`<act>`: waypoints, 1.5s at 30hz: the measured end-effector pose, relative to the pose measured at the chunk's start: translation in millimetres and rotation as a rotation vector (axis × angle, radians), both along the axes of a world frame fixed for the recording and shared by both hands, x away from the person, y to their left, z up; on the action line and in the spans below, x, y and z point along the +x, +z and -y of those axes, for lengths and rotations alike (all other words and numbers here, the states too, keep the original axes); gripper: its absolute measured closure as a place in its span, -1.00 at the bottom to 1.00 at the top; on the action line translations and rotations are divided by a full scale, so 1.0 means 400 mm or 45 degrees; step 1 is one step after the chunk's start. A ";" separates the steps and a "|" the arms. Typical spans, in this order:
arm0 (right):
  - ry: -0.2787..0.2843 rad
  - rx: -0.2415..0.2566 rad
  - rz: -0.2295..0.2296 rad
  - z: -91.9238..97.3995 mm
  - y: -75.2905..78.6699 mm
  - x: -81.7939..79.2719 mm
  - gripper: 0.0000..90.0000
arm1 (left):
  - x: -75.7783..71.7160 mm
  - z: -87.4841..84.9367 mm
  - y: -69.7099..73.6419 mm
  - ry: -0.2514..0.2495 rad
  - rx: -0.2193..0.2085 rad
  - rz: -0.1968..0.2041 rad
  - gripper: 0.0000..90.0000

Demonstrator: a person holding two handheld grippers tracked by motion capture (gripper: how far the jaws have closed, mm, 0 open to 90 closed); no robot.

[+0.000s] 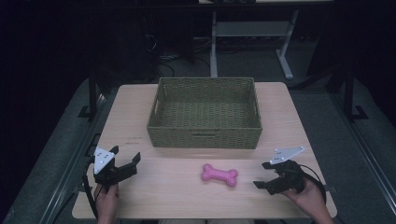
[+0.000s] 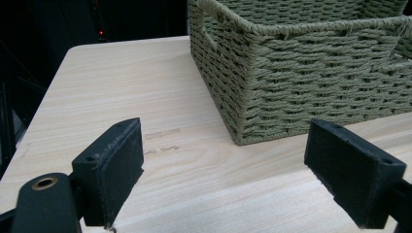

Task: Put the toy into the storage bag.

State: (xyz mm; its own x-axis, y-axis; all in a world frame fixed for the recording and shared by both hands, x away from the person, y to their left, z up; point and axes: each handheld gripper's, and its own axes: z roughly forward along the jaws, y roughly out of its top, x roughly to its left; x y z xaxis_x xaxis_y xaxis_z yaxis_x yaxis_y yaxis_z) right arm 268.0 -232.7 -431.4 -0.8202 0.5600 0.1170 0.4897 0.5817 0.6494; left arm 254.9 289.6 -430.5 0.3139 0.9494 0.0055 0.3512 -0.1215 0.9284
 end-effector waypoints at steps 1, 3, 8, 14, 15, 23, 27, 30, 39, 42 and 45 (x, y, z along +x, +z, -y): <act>0.000 0.000 0.000 0.000 0.000 0.000 -0.54 | 0.000 0.000 0.000 0.000 0.000 0.000 -0.70; 0.010 -0.003 -0.003 -0.005 0.006 0.002 -0.54 | 0.000 0.000 0.001 -0.002 0.004 0.004 -0.70; 0.035 -0.021 -0.010 -0.018 0.019 0.012 -0.56 | 0.002 -0.002 -0.002 0.003 -0.004 -0.003 -0.70; 0.078 -0.053 -0.010 -0.043 0.037 0.026 -0.56 | 0.004 -0.002 -0.002 -0.001 0.006 -0.008 -0.70; 0.092 -0.051 -0.012 -0.053 0.042 0.030 -0.56 | 0.004 -0.001 -0.002 -0.001 0.001 -0.006 -0.70; 0.138 -0.074 -0.012 -0.083 0.061 0.042 -0.57 | 0.002 0.000 -0.002 -0.001 0.010 -0.003 -0.70; 0.164 -0.103 -0.025 -0.101 0.063 0.050 -0.58 | 0.005 0.000 -0.001 -0.007 0.014 -0.004 -0.70; 0.181 -0.113 -0.024 -0.113 0.066 0.053 -0.59 | 0.005 0.001 -0.002 -0.007 0.015 -0.006 -0.70; 0.246 -0.151 -0.023 -0.157 0.081 0.069 -0.59 | 0.005 0.000 -0.003 -0.008 0.008 -0.009 -0.70; 0.263 -0.159 -0.018 -0.165 0.085 0.073 -0.58 | 0.005 -0.001 -0.002 -0.003 0.002 -0.003 -0.70; 0.289 -0.173 -0.023 -0.181 0.090 0.077 -0.58 | 0.006 0.000 -0.002 -0.008 0.013 -0.005 -0.70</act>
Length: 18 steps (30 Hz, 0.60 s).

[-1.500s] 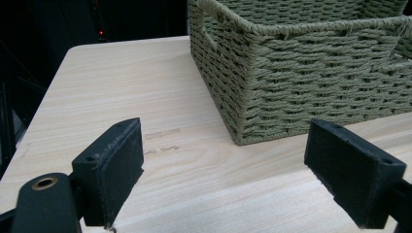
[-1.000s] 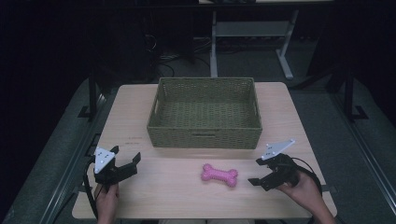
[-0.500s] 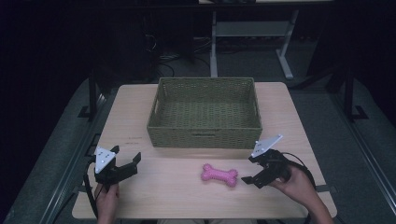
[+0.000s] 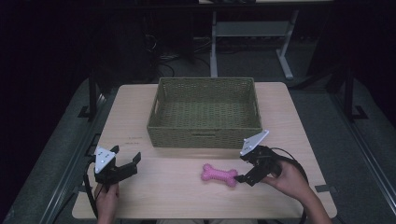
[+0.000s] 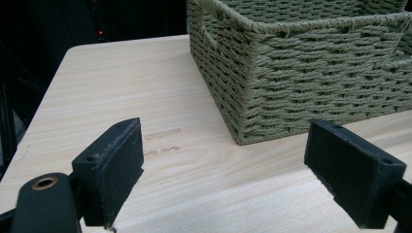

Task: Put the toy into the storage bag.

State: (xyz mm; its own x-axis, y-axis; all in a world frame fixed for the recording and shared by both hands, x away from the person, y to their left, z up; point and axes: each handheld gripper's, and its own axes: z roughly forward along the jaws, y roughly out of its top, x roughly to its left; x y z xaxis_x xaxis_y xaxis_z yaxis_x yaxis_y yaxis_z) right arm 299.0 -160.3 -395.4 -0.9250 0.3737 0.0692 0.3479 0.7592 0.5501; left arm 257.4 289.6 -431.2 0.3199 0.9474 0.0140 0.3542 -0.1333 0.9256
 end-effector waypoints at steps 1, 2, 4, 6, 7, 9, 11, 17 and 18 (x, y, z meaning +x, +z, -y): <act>0.000 0.000 0.000 0.000 0.000 0.000 -0.58 | 0.000 0.000 0.000 0.001 -0.002 -0.002 -0.70; 0.005 -0.001 -0.005 -0.004 0.000 0.002 -0.58 | 0.000 0.000 -0.001 0.000 -0.004 -0.003 -0.70; 0.014 -0.007 -0.005 -0.011 0.001 0.006 -0.58 | 0.000 0.000 -0.001 -0.001 -0.007 -0.002 -0.70; 0.023 -0.015 -0.008 -0.019 0.001 0.008 -0.58 | 0.001 0.001 -0.001 -0.002 -0.009 -0.001 -0.70; 0.024 -0.020 -0.011 -0.023 0.002 0.008 -0.58 | 0.001 0.001 0.000 -0.003 -0.007 -0.002 -0.70; 0.042 -0.018 -0.010 -0.035 0.002 0.010 -0.58 | 0.001 0.001 0.000 0.000 -0.003 -0.003 -0.70; 0.051 -0.016 -0.020 -0.044 0.000 0.013 -0.58 | 0.002 0.000 -0.001 0.000 -0.006 -0.002 -0.70; 0.088 -0.052 -0.025 -0.070 -0.007 0.018 -0.58 | 0.003 -0.002 0.000 0.000 -0.003 -0.002 -0.70; 0.094 -0.054 -0.024 -0.075 -0.009 0.019 -0.58 | 0.003 -0.002 0.000 0.003 -0.004 -0.002 -0.70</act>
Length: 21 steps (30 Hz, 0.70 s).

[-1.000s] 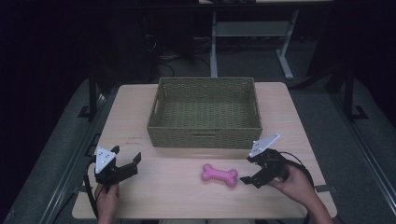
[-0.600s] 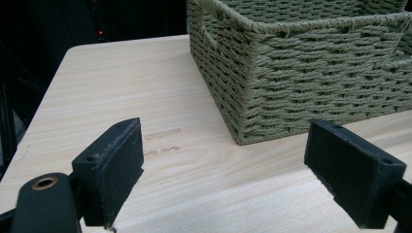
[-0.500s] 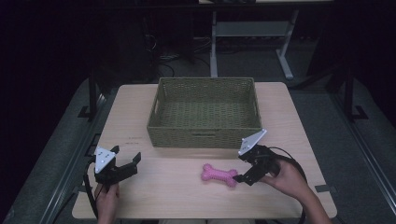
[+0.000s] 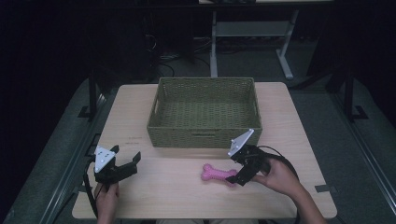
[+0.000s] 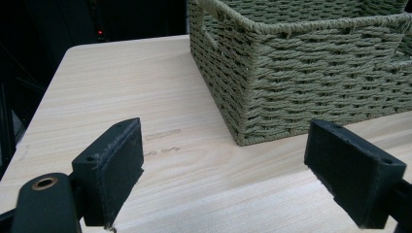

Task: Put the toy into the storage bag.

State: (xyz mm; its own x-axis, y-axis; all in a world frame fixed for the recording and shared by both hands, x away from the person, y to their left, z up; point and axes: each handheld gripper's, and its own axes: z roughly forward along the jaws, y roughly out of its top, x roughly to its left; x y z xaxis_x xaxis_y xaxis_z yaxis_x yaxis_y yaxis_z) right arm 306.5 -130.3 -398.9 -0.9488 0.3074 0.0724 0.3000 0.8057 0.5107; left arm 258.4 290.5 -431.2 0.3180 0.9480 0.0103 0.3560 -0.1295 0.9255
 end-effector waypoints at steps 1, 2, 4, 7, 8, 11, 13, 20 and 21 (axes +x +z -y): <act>0.003 0.000 -0.004 -0.005 -0.002 0.002 -0.58 | 0.000 0.000 0.000 0.000 -0.004 -0.001 -0.70; 0.007 -0.002 -0.009 -0.010 -0.003 0.003 -0.58 | 0.000 0.000 0.000 0.000 -0.006 0.000 -0.70; 0.019 -0.012 -0.018 -0.020 -0.008 0.007 -0.57 | 0.001 0.000 0.000 -0.001 -0.004 0.000 -0.70; 0.038 -0.034 -0.024 -0.036 -0.018 0.010 -0.56 | 0.001 0.003 0.000 -0.002 -0.003 0.003 -0.70; 0.039 -0.036 -0.030 -0.041 -0.020 0.010 -0.55 | 0.000 0.003 0.000 -0.004 0.001 0.001 -0.70; 0.050 -0.050 -0.039 -0.054 -0.028 0.014 -0.55 | 0.001 0.003 0.001 -0.007 0.001 0.002 -0.70; 0.057 -0.070 -0.047 -0.066 -0.037 0.018 -0.52 | 0.001 0.005 0.001 -0.012 0.002 0.004 -0.70; 0.073 -0.108 -0.056 -0.084 -0.054 0.021 -0.47 | 0.000 0.004 0.001 -0.009 0.000 0.004 -0.70; 0.075 -0.112 -0.063 -0.086 -0.057 0.024 -0.44 | 0.001 0.004 0.001 -0.008 -0.001 0.004 -0.70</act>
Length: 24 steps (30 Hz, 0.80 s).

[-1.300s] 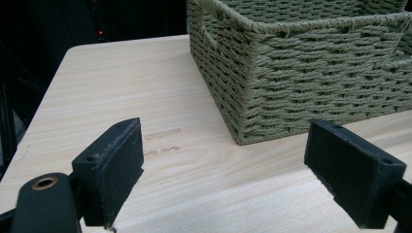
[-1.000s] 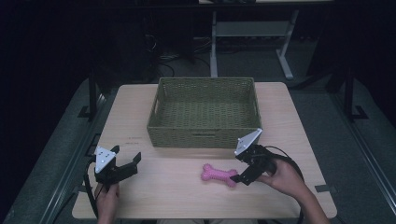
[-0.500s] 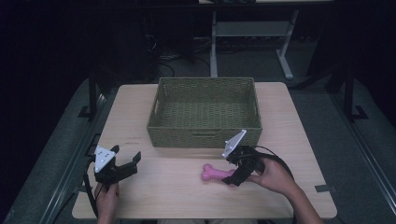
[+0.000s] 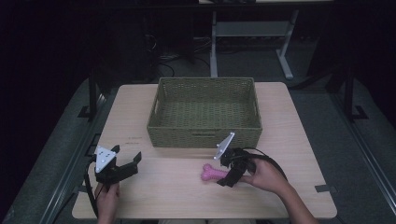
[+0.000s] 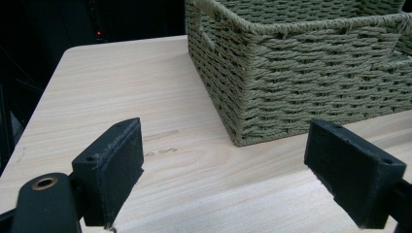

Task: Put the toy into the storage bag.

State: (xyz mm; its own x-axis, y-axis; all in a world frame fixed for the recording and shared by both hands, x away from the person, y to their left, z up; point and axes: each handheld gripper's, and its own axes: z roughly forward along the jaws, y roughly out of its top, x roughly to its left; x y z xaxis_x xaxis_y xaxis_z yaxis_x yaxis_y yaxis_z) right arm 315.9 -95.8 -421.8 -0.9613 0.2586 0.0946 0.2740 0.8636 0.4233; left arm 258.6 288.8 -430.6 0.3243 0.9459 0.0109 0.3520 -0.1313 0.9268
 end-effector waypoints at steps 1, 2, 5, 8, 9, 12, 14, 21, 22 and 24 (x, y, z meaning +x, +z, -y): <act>0.004 0.000 -0.004 -0.001 -0.002 0.002 -0.43 | 0.000 0.000 0.000 0.002 -0.003 0.002 -0.70; 0.005 -0.010 -0.007 -0.004 -0.006 0.004 -0.41 | 0.000 0.000 0.000 -0.002 0.000 0.002 -0.70; 0.015 -0.010 -0.013 -0.006 -0.009 0.007 -0.34 | 0.000 0.001 0.000 -0.002 0.003 0.004 -0.70; 0.015 -0.016 -0.020 -0.010 -0.013 0.010 -0.31 | 0.000 0.000 0.000 -0.001 0.000 -0.002 -0.70; 0.015 -0.018 -0.020 -0.012 -0.015 0.011 -0.29 | 0.000 -0.001 0.000 0.001 0.000 -0.001 -0.70; 0.019 -0.032 -0.026 -0.017 -0.020 0.013 -0.25 | 0.000 0.000 0.000 -0.001 0.000 0.001 -0.70; 0.027 -0.041 -0.025 -0.023 -0.023 0.013 -0.20 | 0.000 0.000 0.000 -0.001 0.001 0.004 -0.70; 0.038 -0.053 -0.029 -0.033 -0.027 0.018 -0.08 | 0.000 -0.001 0.001 0.003 -0.001 0.004 -0.70; 0.043 -0.060 -0.023 -0.034 -0.028 0.019 -0.04 | 0.000 -0.001 0.000 0.002 0.001 0.003 -0.70; 0.044 -0.062 -0.027 -0.035 -0.029 0.020 0.01 | 0.000 -0.001 0.000 0.005 -0.002 0.001 -0.70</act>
State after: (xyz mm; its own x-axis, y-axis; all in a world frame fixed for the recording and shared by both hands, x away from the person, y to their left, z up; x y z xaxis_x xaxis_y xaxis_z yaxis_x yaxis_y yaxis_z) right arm 323.9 -81.8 -433.5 -0.9677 0.2300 0.1031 0.2520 0.8920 0.3752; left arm 258.8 289.4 -430.8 0.3205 0.9472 0.0092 0.3520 -0.1282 0.9272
